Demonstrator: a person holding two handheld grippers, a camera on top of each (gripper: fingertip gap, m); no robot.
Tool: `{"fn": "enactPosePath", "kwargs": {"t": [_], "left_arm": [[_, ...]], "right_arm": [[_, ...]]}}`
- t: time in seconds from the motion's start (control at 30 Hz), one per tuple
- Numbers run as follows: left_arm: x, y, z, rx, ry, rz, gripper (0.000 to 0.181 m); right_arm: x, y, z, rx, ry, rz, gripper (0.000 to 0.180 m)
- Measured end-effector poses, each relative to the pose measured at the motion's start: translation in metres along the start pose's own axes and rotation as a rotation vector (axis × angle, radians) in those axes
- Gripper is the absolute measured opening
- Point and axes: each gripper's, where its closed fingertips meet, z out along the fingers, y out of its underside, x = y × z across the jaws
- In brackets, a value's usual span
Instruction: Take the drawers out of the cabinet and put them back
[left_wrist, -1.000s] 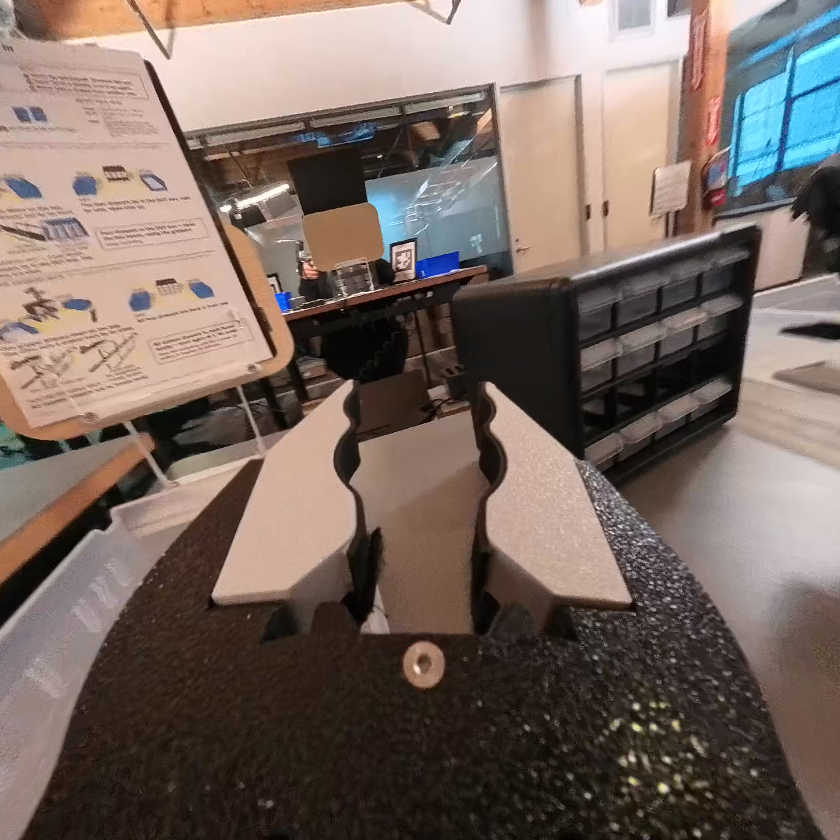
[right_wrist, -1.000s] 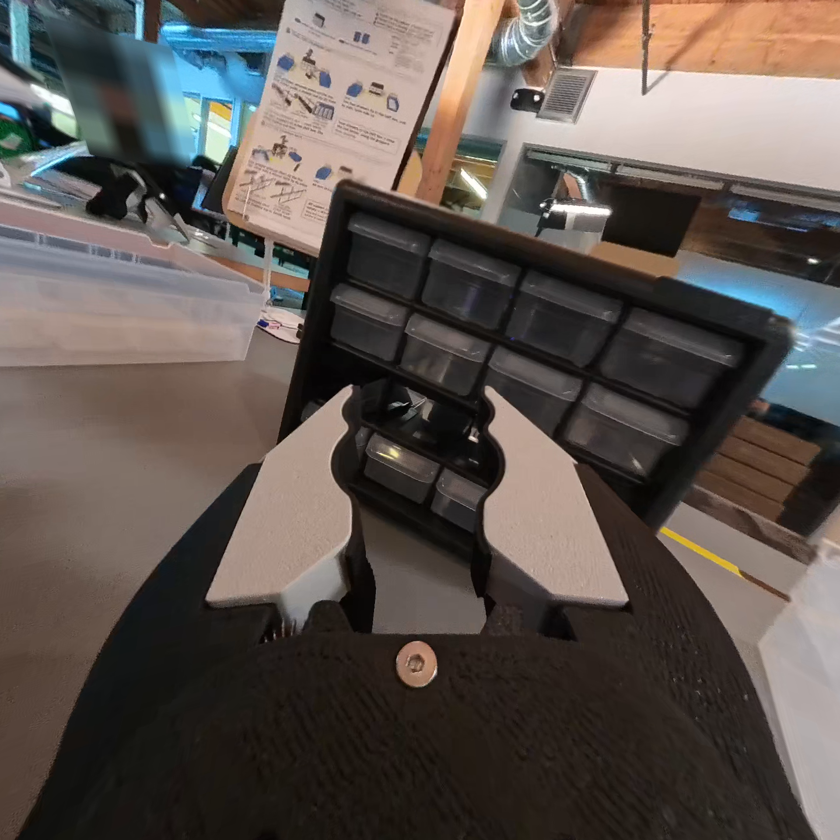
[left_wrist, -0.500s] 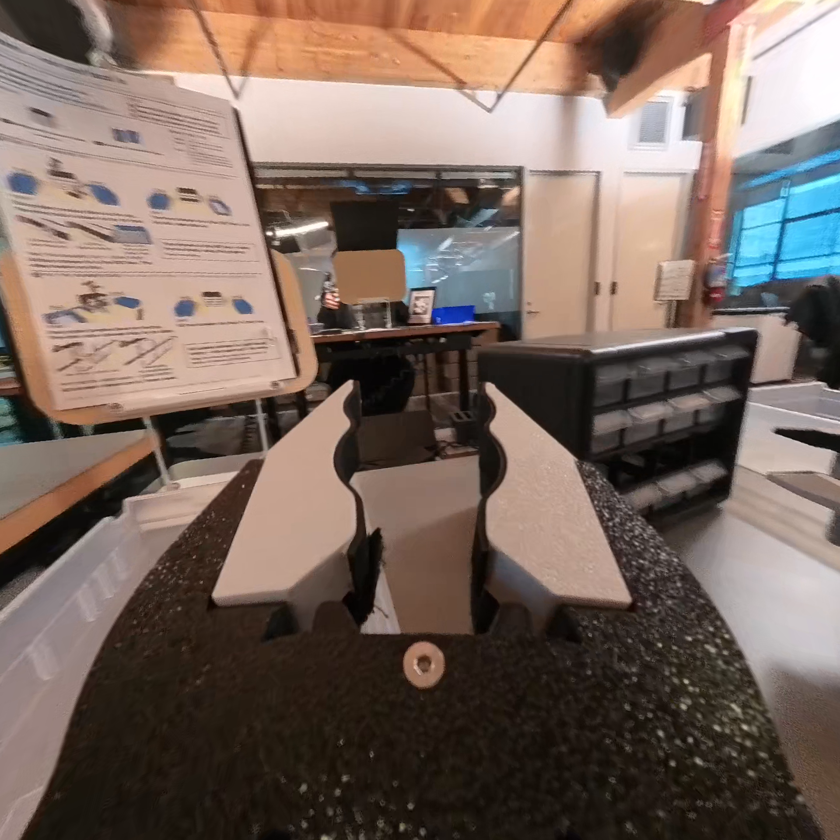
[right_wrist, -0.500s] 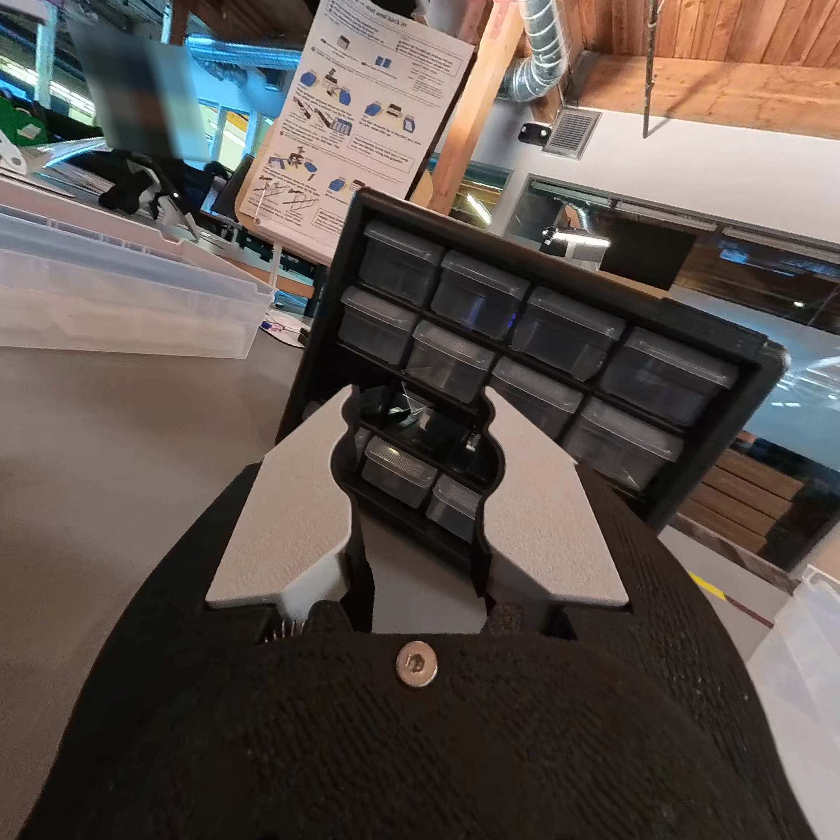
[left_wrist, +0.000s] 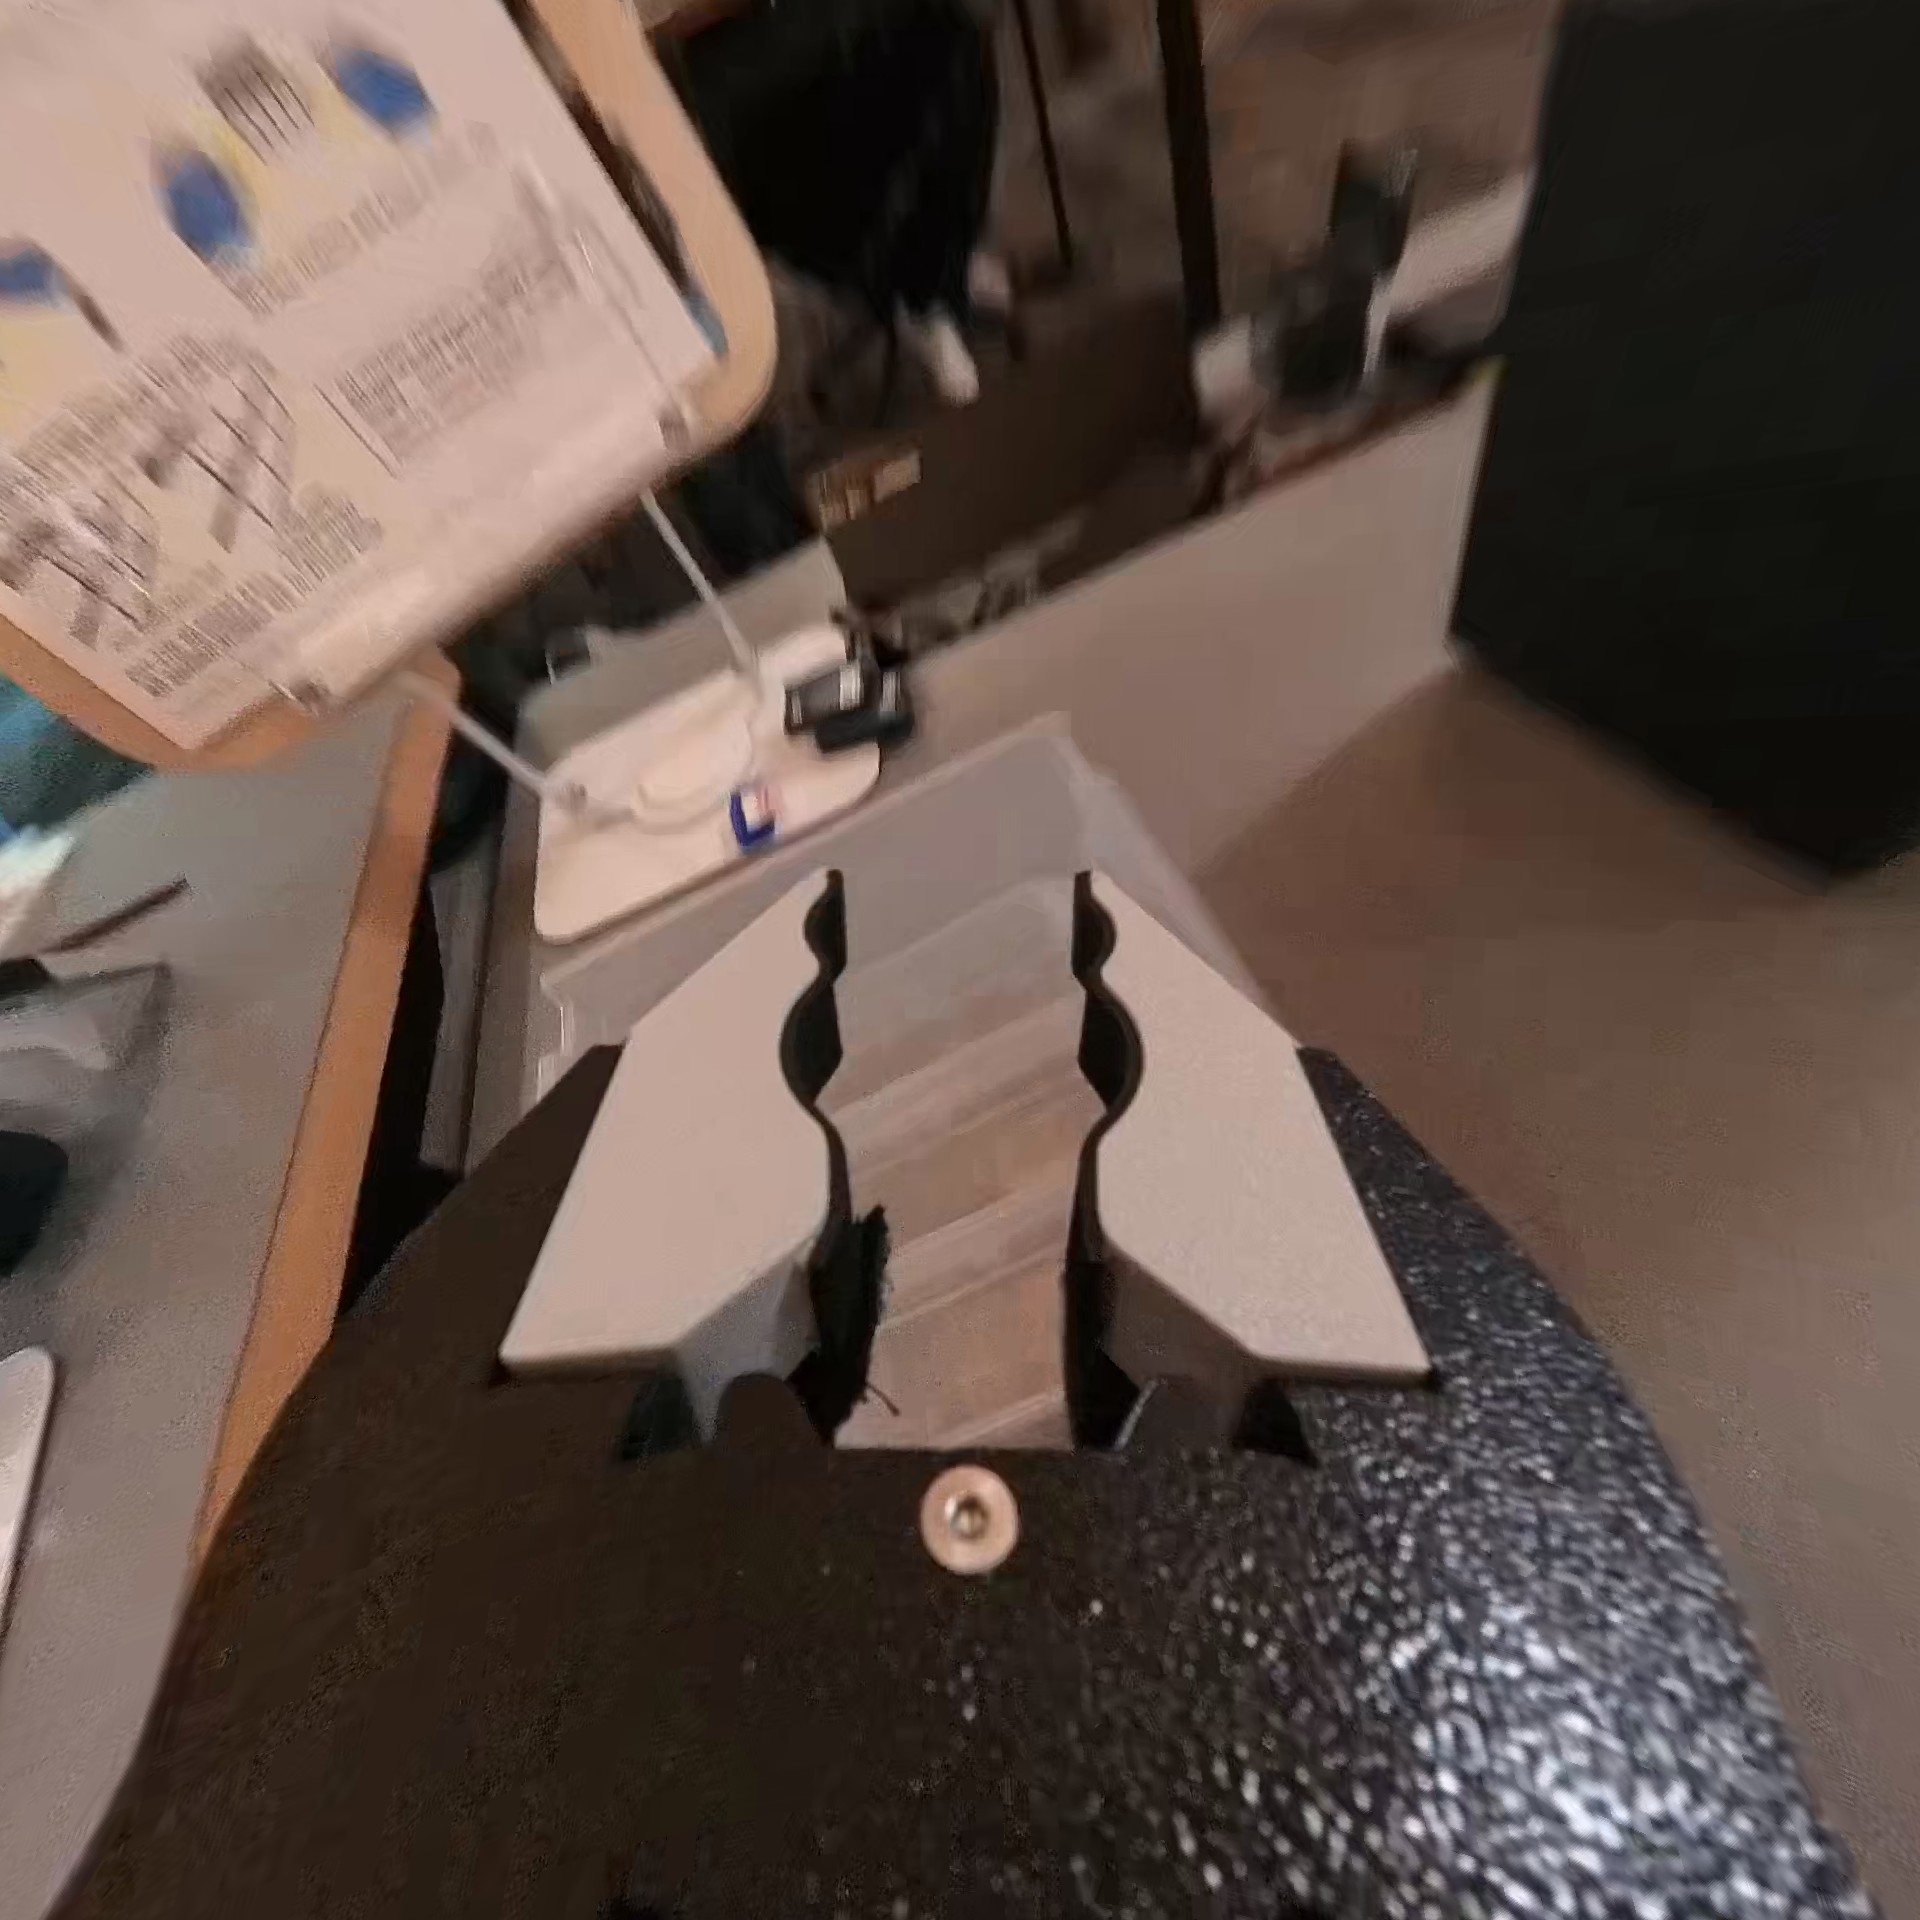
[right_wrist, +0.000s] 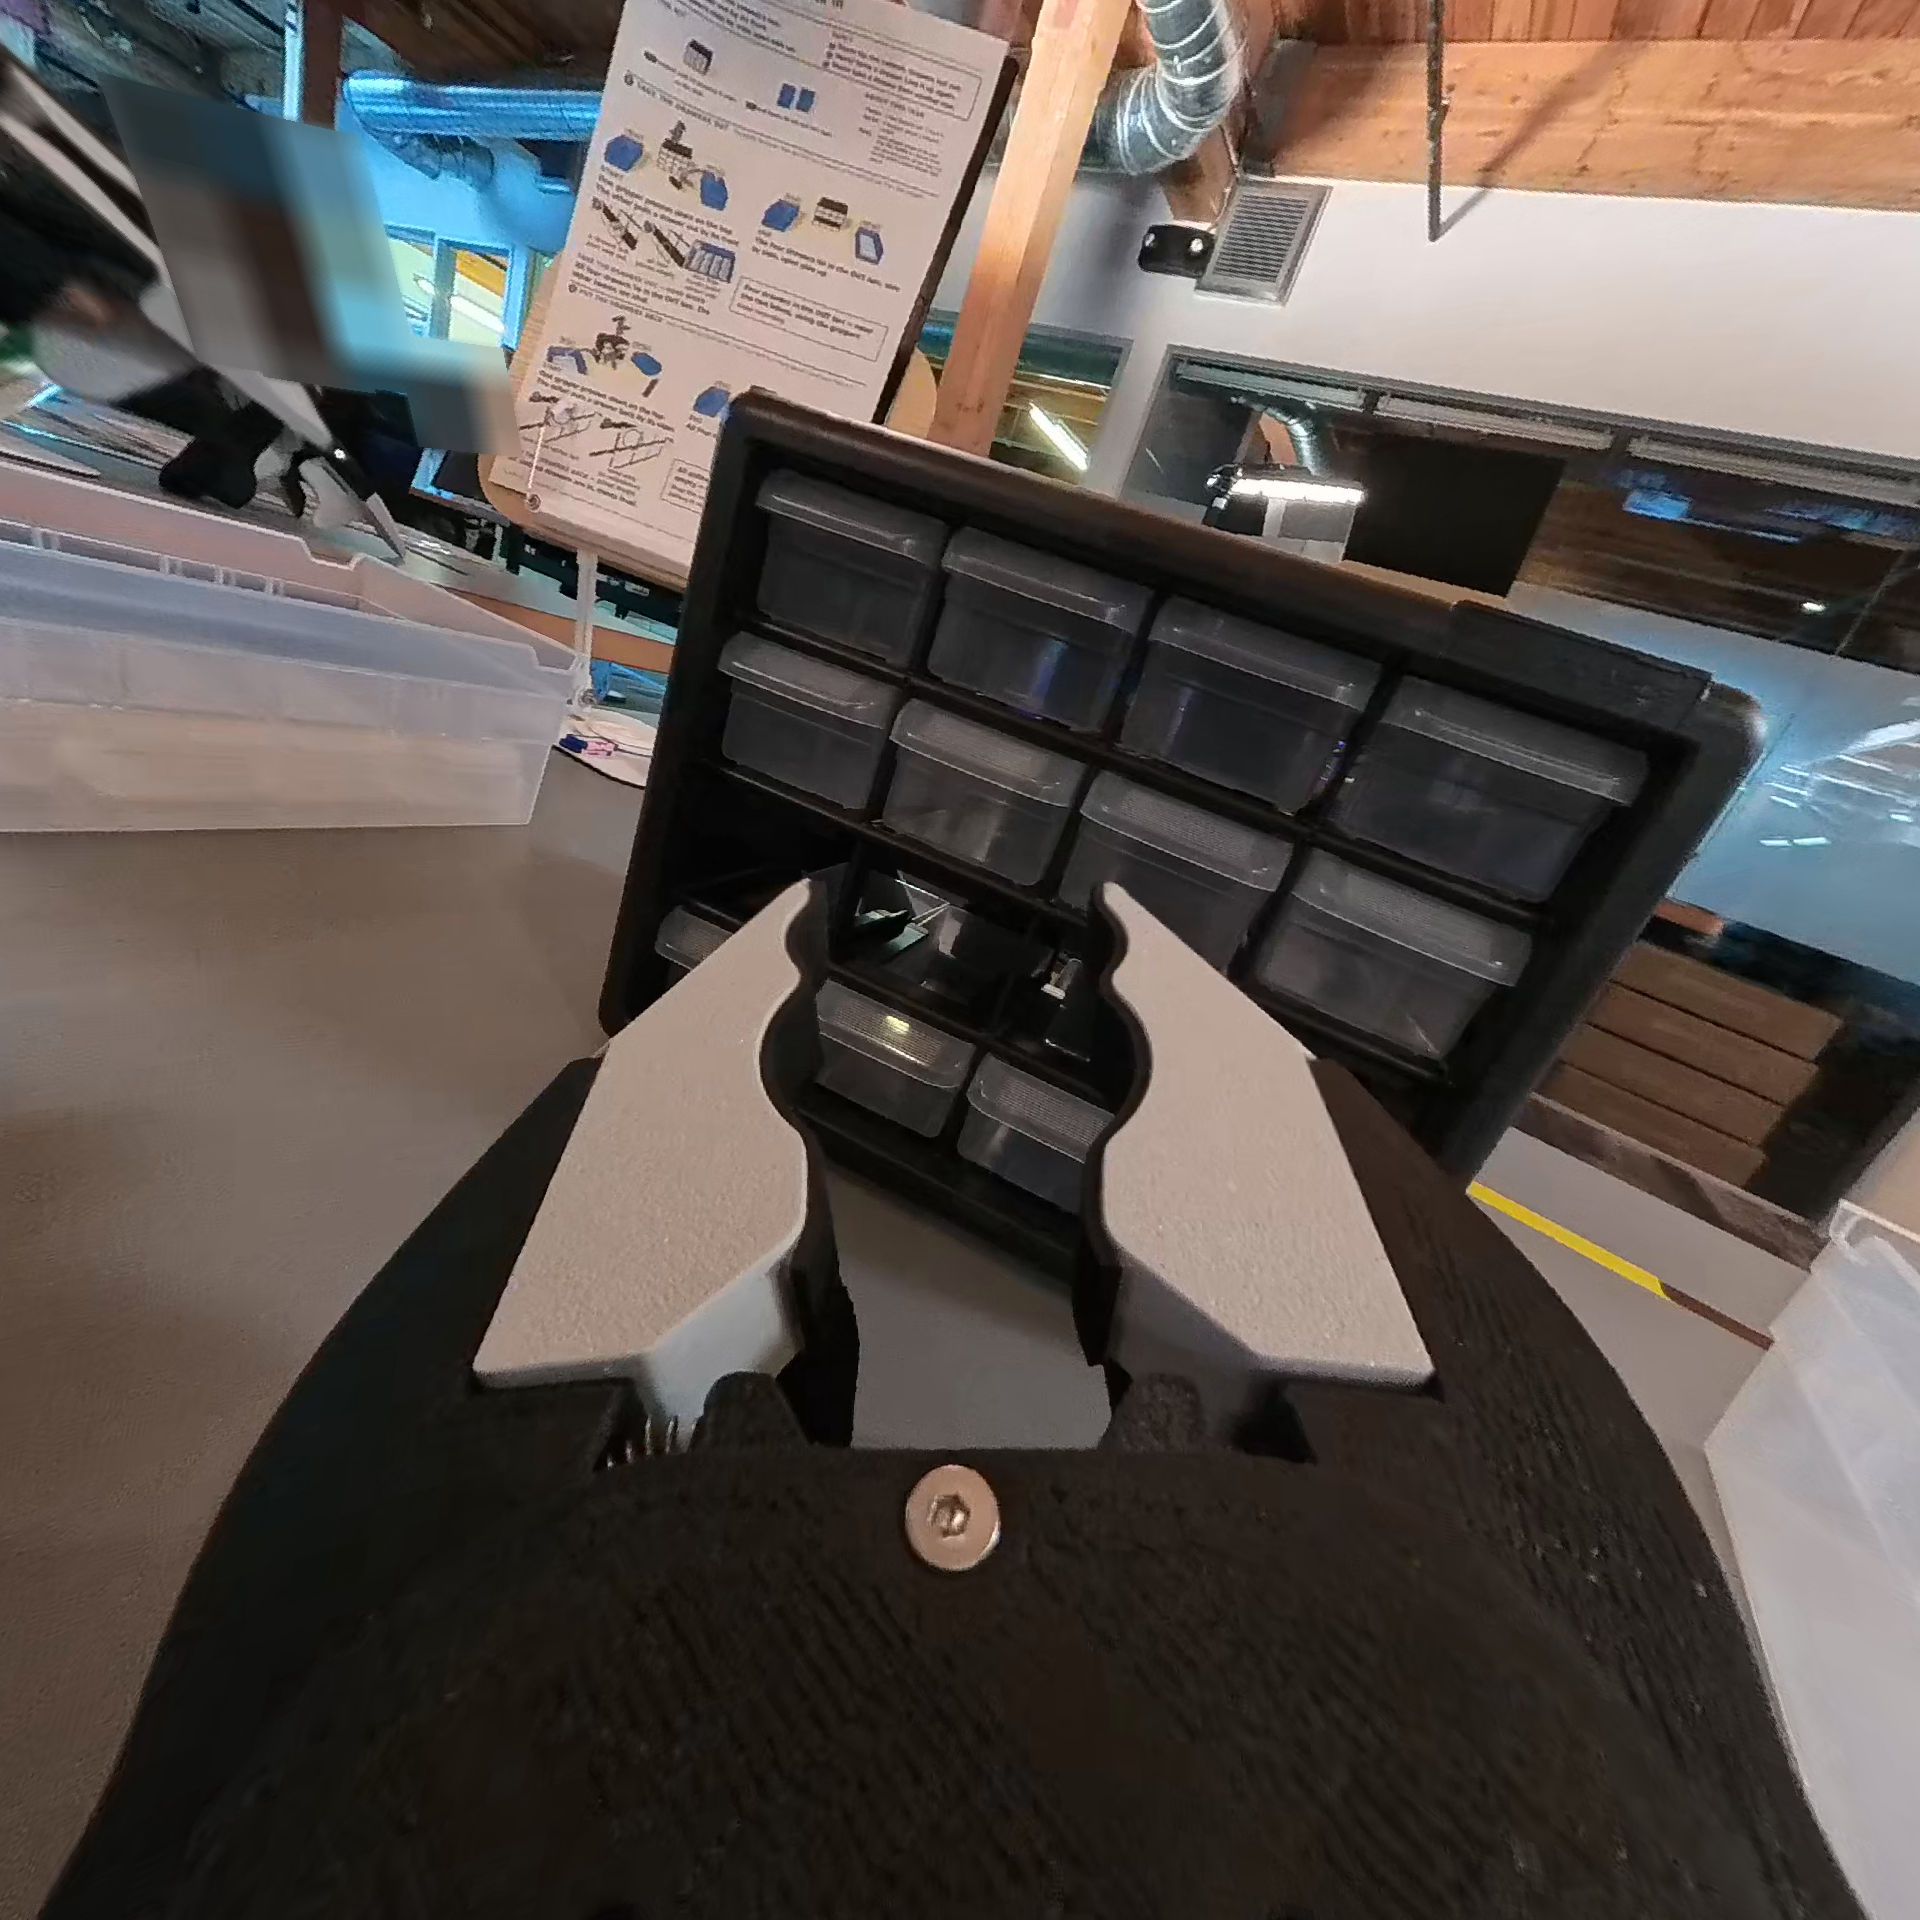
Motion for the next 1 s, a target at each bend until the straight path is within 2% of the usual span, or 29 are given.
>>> {"fn": "enactPosePath", "kwargs": {"t": [0.1,0.27,0.37,0.53,0.63,0.8,0.87,1.0], "left_arm": [[-0.011,0.028,0.036,-0.207,0.065,0.02,0.04],[-0.003,0.066,0.069,-0.458,0.18,-0.06,0.057],[0.003,0.078,0.08,-0.521,0.227,-0.026,0.048],[-0.018,0.08,0.092,-0.514,0.191,0.269,0.036],[-0.008,0.085,0.094,-0.498,0.314,0.425,0.032],[-0.047,0.099,0.101,-0.597,0.194,0.611,0.017],[-0.062,0.105,0.101,-0.639,0.152,0.553,0.015],[-0.088,0.112,0.102,-0.688,-0.012,0.197,0.023]], "right_arm": [[-0.002,0.002,0.001,-0.01,-0.008,-0.008,0.049],[-0.008,0.004,0.004,-0.024,-0.029,-0.041,0.048],[-0.009,0.004,0.004,-0.028,-0.037,-0.048,0.048],[-0.011,0.006,0.005,-0.036,-0.046,-0.043,0.046],[-0.013,0.007,0.006,-0.044,-0.056,-0.047,0.045],[-0.015,0.009,0.007,-0.056,-0.064,-0.064,0.043],[-0.016,0.01,0.008,-0.059,-0.068,-0.068,0.043],[-0.018,0.011,0.009,-0.065,-0.078,-0.075,0.042]]}}
